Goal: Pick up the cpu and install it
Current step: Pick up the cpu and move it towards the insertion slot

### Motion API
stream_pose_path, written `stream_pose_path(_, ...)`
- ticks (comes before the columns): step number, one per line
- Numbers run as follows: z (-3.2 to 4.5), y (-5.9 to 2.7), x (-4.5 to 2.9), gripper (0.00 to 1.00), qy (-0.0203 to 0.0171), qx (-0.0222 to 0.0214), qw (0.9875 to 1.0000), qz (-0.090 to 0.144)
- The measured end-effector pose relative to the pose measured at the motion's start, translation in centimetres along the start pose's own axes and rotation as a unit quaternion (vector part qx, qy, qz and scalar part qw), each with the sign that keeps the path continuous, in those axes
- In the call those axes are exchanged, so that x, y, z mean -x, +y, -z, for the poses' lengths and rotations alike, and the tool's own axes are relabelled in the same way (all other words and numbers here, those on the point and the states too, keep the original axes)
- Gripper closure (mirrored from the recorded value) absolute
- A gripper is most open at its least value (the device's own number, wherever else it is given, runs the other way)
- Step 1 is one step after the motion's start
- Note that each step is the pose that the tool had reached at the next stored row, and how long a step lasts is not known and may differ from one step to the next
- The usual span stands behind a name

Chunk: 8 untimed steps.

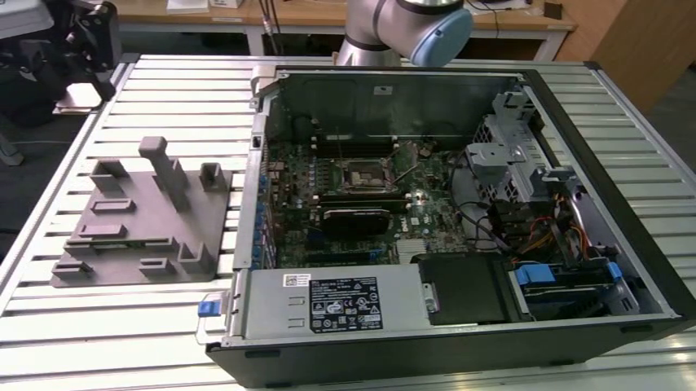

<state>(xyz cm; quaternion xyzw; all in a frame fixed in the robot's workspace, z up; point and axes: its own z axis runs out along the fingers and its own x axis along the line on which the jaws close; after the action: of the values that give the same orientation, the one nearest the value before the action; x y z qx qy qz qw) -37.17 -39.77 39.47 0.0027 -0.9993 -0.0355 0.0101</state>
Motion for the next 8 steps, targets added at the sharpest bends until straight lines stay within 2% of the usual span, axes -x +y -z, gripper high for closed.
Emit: stream_pose_path(8, 0.0, 0.03, 1.16, 0.47, 0.0, 0.0, 1.0, 0.0)
